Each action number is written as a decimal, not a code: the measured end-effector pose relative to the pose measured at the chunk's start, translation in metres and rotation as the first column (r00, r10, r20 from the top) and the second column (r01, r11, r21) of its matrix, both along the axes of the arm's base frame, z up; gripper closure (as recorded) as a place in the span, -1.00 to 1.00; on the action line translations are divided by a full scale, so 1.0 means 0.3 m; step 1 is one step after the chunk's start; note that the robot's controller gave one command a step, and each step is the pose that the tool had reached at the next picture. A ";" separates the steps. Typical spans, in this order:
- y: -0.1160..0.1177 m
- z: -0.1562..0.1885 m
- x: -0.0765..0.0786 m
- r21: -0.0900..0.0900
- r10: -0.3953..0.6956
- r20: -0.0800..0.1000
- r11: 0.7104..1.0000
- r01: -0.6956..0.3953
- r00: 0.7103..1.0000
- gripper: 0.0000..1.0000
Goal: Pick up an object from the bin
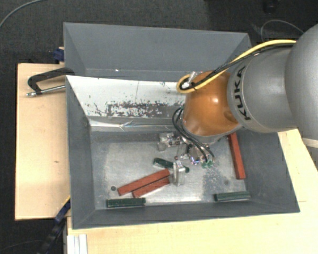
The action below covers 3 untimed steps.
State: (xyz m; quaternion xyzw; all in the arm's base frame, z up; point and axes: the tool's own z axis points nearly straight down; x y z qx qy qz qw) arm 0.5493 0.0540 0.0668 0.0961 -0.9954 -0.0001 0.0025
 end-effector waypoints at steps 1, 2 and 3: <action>0.007 0.020 0.008 0.002 0.003 0.010 1.000 -0.003 1.000 1.00; 0.002 0.623 0.101 0.002 0.021 0.020 1.000 -0.021 1.000 1.00; 0.001 0.610 0.096 0.002 0.020 0.011 1.000 -0.020 1.000 -1.00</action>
Offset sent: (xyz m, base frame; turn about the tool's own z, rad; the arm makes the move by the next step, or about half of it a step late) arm 0.0000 0.0000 0.0000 0.0000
